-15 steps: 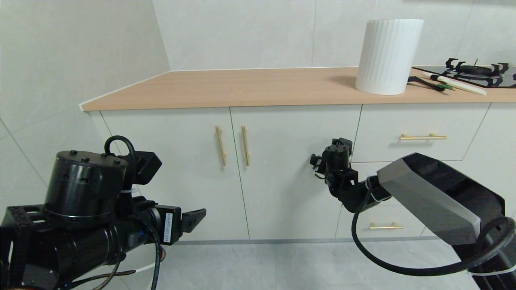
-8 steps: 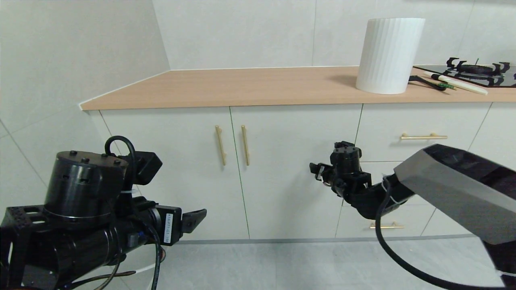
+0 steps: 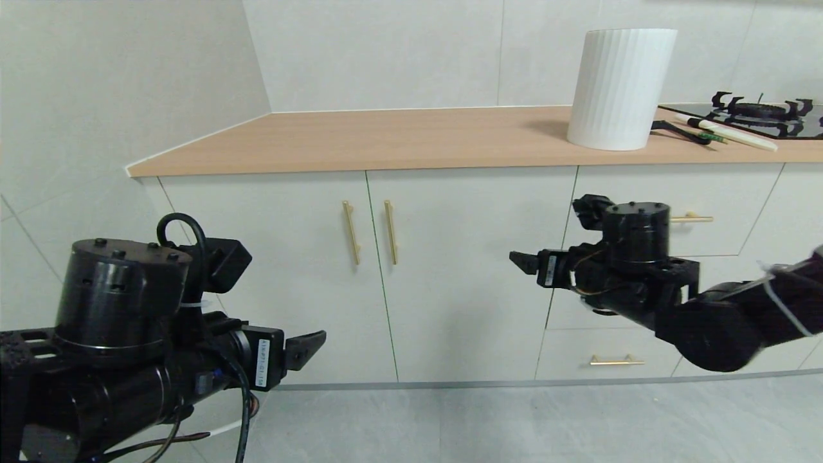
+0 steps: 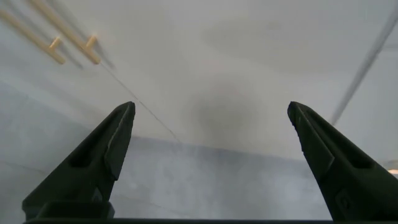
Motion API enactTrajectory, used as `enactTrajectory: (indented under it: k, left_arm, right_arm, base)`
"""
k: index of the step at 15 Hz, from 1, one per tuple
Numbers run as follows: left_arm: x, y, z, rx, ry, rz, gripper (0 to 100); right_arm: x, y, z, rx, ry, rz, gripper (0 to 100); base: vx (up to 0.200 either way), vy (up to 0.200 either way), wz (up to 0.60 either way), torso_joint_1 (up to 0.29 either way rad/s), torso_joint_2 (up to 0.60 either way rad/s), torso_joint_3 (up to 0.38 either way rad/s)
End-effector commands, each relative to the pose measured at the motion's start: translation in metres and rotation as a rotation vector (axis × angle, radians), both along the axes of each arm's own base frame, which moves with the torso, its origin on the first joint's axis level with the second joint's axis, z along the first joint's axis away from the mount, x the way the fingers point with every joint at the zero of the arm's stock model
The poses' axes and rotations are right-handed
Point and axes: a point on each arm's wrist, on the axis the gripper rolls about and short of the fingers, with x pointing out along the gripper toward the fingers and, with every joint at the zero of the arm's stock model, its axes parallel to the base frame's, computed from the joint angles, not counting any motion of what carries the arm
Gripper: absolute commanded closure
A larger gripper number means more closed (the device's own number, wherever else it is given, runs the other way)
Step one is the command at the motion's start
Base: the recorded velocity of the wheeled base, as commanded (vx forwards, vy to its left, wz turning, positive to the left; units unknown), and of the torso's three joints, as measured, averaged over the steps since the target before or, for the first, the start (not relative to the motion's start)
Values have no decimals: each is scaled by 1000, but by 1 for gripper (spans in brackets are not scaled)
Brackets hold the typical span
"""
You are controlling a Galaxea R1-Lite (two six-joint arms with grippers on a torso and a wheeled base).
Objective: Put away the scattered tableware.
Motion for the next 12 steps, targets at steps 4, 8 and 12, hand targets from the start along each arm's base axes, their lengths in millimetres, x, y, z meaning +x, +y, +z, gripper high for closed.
enactTrajectory:
  k: [4,8,12]
  left_arm:
    - [-17,16,19,-41,-111,25,0]
    - [-69,52,38,-62,-306,205,0]
    - [-148,96,41,-40,-566,309,0]
  right_arm:
    - [-113,-58,67,-45,-218,-25,0]
    - [-191,-102,73,-89,-344,-160,0]
    - [-286,-156,68,-126,-389,-303,0]
  base:
    - [0,0,0,0,0,0]
    - [0,0,0,0,0,0]
    - [0,0,0,0,0,0]
